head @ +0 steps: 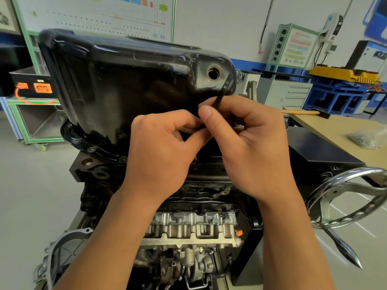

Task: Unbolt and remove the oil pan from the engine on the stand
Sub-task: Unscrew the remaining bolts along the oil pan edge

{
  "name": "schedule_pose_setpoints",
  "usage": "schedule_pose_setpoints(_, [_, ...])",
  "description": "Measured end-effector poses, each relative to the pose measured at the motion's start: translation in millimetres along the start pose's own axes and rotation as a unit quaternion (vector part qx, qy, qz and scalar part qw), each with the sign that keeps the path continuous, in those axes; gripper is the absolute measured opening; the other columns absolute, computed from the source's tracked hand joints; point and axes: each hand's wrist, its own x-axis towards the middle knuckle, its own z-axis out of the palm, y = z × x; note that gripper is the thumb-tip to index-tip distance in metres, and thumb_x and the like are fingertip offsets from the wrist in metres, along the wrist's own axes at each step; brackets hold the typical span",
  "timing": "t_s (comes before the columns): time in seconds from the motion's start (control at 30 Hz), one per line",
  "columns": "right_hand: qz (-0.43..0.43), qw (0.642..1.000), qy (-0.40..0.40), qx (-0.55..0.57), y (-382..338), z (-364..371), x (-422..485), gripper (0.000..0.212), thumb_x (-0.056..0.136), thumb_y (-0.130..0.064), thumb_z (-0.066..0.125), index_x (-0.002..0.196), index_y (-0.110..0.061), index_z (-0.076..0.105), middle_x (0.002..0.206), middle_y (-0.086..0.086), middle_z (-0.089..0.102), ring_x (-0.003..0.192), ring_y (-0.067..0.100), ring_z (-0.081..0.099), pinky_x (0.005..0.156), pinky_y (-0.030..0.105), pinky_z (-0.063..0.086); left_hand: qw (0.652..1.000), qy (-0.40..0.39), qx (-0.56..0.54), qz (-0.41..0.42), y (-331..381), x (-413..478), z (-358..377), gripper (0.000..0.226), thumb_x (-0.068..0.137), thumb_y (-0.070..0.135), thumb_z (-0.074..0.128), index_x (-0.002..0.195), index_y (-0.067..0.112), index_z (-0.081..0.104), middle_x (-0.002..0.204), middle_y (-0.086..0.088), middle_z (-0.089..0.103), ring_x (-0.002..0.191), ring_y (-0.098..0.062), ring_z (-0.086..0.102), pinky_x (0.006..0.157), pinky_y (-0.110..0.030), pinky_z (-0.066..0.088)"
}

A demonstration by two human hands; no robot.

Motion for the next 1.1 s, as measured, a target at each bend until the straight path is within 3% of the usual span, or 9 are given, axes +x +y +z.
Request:
schedule_pose_setpoints(0.27, [0.014, 0.999, 0.046, 0.002, 6, -8, -3, 0.02, 0.099, -0.013, 0.061, 0.084, -0.003, 0.071, 0.069, 0.013, 0.064, 0.065, 0.024, 0.058, 0.06, 0.032, 0.048, 0.986, -0.012, 0.149, -0.07, -8, -32, 4, 0.02, 0.077, 0.031, 0.083, 0.097, 0.029, 0.078, 0.072, 0.013, 0.072, 0.059, -0.004, 0.066, 0.062, -0.035, 0.059])
schedule_pose_setpoints(0.37, [0.021, 0.998, 0.055, 0.014, 5, -8, -6, 0.021, 0.099, -0.012, 0.061, 0.083, -0.002, 0.07, 0.067, 0.014, 0.062, 0.064, 0.022, 0.055, 0.059, 0.025, 0.045, 0.982, -0.014, 0.169, -0.078, -5, -34, 10, 0.02, 0.079, 0.031, 0.082, 0.1, 0.028, 0.078, 0.072, 0.013, 0.071, 0.061, -0.009, 0.064, 0.061, -0.038, 0.058])
schedule_pose_setpoints(0.5, [0.043, 0.997, 0.052, 0.034, 5, -7, -11, 0.019, 0.099, -0.011, 0.062, 0.084, -0.003, 0.07, 0.065, 0.009, 0.059, 0.06, 0.015, 0.05, 0.06, 0.018, 0.042, 0.973, -0.011, 0.224, -0.06, 0, -33, 17, 0.019, 0.08, 0.029, 0.082, 0.098, 0.028, 0.078, 0.052, 0.021, 0.043, 0.049, -0.008, 0.048, 0.051, -0.03, 0.049])
schedule_pose_setpoints(0.63, [0.044, 0.993, 0.1, 0.047, 2, -13, -15, 0.019, 0.099, -0.01, 0.061, 0.083, -0.012, 0.071, 0.06, -0.004, 0.054, 0.057, 0.005, 0.047, 0.056, 0.017, 0.039, 0.971, 0.007, 0.236, -0.045, -5, -34, 22, 0.018, 0.081, 0.023, 0.08, 0.099, 0.027, 0.078, 0.071, 0.019, 0.064, 0.05, 0.003, 0.042, 0.05, -0.021, 0.044])
schedule_pose_setpoints(0.73, [0.044, 0.978, 0.185, 0.089, -3, -25, -16, 0.023, 0.099, -0.015, 0.06, 0.079, -0.022, 0.069, 0.061, -0.007, 0.054, 0.056, 0.01, 0.046, 0.053, 0.021, 0.037, 0.986, 0.041, 0.164, -0.015, -7, -36, 29, 0.018, 0.084, 0.015, 0.078, 0.101, 0.022, 0.077, 0.081, 0.016, 0.07, 0.052, -0.002, 0.054, 0.055, -0.018, 0.05])
schedule_pose_setpoints(0.8, [0.077, 0.963, 0.231, 0.115, -7, -35, -20, 0.027, 0.098, -0.024, 0.059, 0.074, -0.027, 0.069, 0.061, -0.003, 0.054, 0.055, 0.012, 0.045, 0.05, 0.022, 0.037, 0.994, 0.061, 0.004, -0.091, 2, -34, 34, 0.02, 0.084, 0.014, 0.077, 0.098, 0.028, 0.076, 0.082, 0.014, 0.073, 0.066, -0.005, 0.067, 0.06, -0.011, 0.051])
schedule_pose_setpoints(0.87, [0.12, 0.961, 0.229, 0.101, -7, -50, -28, 0.031, 0.097, -0.034, 0.055, 0.069, -0.027, 0.067, 0.063, -0.005, 0.057, 0.056, 0.011, 0.049, 0.05, 0.023, 0.039, 0.934, 0.025, -0.25, -0.253, 16, -28, 40, 0.015, 0.081, 0.017, 0.077, 0.092, 0.026, 0.08, 0.089, 0.006, 0.077, 0.079, -0.006, 0.072, 0.061, -0.013, 0.052])
schedule_pose_setpoints(0.97, [0.155, 0.978, 0.138, 0.039, -13, -83, -47, 0.032, 0.099, -0.039, 0.051, 0.076, -0.024, 0.067, 0.07, 0.0, 0.065, 0.061, 0.016, 0.06, 0.051, 0.025, 0.048, 0.768, -0.058, -0.495, -0.402, 37, -25, 56, 0.025, 0.074, 0.017, 0.072, 0.098, 0.017, 0.079, 0.093, -0.006, 0.077, 0.078, -0.013, 0.072, 0.059, -0.019, 0.055])
schedule_pose_setpoints(1.1, [0.119, 0.991, 0.042, -0.034, -40, -139, -74, 0.012, 0.091, -0.029, 0.065, 0.091, -0.034, 0.077, 0.074, -0.01, 0.073, 0.062, 0.001, 0.067, 0.054, 0.016, 0.052, 0.708, -0.131, -0.544, -0.431, 81, -34, 99, 0.026, 0.072, 0.014, 0.07, 0.096, 0.014, 0.08, 0.095, -0.011, 0.076, 0.077, -0.015, 0.072, 0.061, -0.022, 0.056])
